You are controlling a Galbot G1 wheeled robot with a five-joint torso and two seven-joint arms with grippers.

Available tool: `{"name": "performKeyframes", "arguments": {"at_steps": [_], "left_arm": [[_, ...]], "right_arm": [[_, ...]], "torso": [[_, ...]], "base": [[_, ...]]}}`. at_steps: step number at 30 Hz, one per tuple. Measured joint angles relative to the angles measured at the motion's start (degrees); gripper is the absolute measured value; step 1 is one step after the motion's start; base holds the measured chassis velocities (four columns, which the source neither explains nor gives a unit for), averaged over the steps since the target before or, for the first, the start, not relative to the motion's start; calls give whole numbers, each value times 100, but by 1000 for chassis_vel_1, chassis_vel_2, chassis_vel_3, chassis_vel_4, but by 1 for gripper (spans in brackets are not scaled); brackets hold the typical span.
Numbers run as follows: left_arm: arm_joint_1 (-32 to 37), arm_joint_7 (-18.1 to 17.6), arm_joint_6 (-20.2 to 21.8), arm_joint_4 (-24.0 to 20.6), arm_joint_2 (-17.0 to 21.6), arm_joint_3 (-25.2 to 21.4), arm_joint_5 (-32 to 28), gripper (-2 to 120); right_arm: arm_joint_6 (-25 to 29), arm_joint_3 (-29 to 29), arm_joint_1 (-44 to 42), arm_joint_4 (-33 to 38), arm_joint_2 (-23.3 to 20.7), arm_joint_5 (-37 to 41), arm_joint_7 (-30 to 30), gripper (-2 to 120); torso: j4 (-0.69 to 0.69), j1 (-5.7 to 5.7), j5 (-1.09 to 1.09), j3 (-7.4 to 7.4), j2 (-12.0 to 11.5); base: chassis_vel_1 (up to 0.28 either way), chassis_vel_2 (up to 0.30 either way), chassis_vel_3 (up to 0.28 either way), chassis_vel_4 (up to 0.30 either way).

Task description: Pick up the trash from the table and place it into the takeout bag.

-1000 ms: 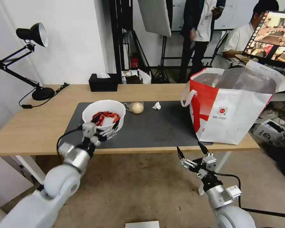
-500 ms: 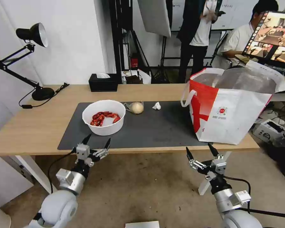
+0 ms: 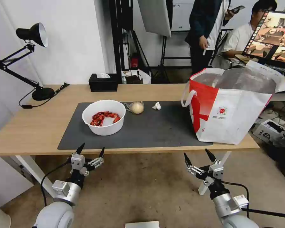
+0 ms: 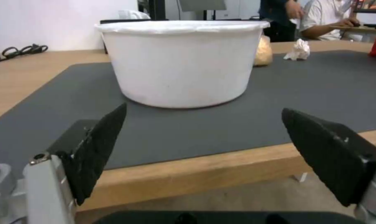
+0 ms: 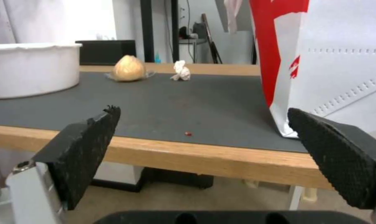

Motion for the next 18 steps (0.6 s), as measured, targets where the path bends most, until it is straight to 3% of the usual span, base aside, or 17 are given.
{"name": "performKeyframes", "arguments": {"at_steps": [18], "left_arm": [[99, 63, -138, 136, -62, -27, 159, 100]], "right_arm": [[-229, -247, 226, 89, -123, 10, 43, 100]], "torso": [[-1, 0, -1, 0, 0]], "base": [[0, 0, 0, 0]]}}
